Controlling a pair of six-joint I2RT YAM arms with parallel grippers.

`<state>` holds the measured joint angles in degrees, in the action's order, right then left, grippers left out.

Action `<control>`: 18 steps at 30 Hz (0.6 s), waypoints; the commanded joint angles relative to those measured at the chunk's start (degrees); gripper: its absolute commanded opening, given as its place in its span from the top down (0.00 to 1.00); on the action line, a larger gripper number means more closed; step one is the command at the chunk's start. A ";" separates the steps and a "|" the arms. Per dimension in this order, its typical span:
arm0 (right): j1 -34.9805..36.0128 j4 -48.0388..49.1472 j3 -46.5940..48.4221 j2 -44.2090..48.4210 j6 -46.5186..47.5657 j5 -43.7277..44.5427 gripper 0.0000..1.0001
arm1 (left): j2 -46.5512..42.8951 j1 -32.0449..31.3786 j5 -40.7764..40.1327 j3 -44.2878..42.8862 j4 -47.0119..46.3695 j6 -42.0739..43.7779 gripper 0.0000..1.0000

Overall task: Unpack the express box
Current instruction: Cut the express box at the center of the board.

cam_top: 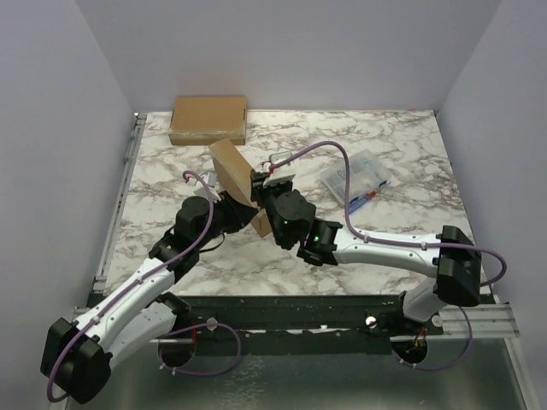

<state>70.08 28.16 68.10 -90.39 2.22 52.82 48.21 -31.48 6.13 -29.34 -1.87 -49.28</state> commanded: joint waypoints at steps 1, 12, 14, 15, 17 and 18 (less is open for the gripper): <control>2.47 1.65 1.36 -1.49 -2.81 -0.34 1.00 | 1.08 -1.25 0.94 -1.29 -4.49 -0.86 0.77; 2.78 1.14 4.89 0.29 5.86 5.48 1.00 | -2.53 -1.30 -5.37 -2.18 9.59 0.42 0.65; 2.83 -0.45 5.95 1.68 6.62 6.21 1.00 | -3.98 -1.30 -5.37 -2.33 11.65 0.53 0.59; 2.81 -0.95 6.44 2.12 7.40 6.63 1.00 | -4.63 -1.30 -5.34 -2.57 12.77 0.51 0.57; 2.78 -1.28 6.69 2.99 8.56 6.86 1.00 | -5.56 -1.25 -5.41 -3.52 14.74 0.58 0.51; 2.71 -1.52 6.66 3.33 8.81 6.63 1.00 | -5.91 -1.25 -5.43 -4.07 15.66 0.75 0.47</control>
<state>72.40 26.70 72.07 -90.43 8.58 56.97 44.47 -32.38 2.50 -30.15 6.87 -49.43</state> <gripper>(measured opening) 0.470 0.453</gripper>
